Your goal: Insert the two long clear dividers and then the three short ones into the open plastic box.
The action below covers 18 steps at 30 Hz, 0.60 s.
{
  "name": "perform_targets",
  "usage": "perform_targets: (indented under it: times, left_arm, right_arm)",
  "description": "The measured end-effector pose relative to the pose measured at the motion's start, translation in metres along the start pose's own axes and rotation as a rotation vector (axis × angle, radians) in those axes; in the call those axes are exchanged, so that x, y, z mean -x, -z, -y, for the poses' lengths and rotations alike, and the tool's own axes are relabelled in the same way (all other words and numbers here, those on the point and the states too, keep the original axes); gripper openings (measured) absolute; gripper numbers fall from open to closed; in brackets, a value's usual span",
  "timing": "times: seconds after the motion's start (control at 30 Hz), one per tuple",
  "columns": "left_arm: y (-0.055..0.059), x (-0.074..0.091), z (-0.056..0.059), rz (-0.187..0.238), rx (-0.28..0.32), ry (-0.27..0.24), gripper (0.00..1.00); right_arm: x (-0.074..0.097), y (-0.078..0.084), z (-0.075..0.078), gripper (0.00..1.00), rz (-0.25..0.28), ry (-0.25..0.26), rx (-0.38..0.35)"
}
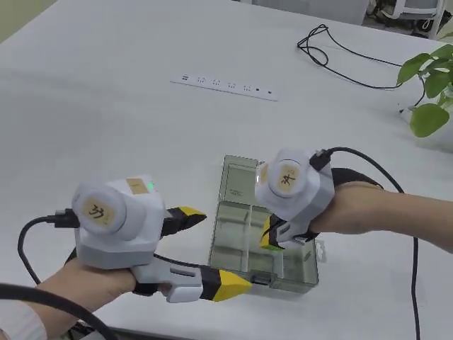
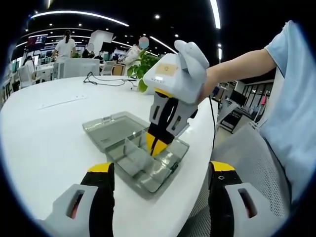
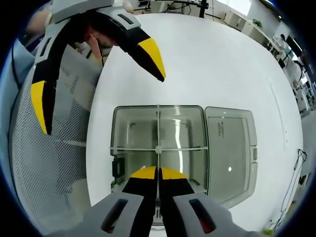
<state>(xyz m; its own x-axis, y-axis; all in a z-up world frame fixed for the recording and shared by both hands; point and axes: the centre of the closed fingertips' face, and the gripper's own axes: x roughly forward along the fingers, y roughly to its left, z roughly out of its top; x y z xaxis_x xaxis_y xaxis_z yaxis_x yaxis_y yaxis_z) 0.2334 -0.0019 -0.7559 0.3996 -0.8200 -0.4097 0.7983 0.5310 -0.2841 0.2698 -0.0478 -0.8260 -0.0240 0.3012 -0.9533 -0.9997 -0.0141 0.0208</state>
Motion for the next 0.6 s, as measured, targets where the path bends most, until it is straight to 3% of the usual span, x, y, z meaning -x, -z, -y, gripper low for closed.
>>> perform_targets:
  times: [0.23, 0.3, 0.33, 0.6]
  left_arm:
    - [-0.003, 0.004, -0.003, 0.001, -0.008, -0.01, 0.78]
    - [-0.002, 0.006, -0.004, 0.001, -0.005, -0.014, 0.78]
    - [-0.001, 0.006, -0.004, 0.002, -0.003, -0.015, 0.78]
    - [0.008, 0.009, -0.005, -0.006, 0.018, -0.024, 0.78]
  right_arm:
    - [0.001, 0.001, -0.001, 0.03, 0.029, -0.024, 0.026]
    - [0.002, 0.0, -0.005, 0.17, 0.066, -0.052, -0.02]
    - [0.005, 0.001, -0.003, 0.22, 0.081, -0.042, -0.031]
    - [0.022, 0.002, -0.001, 0.4, 0.195, -0.019, -0.052]
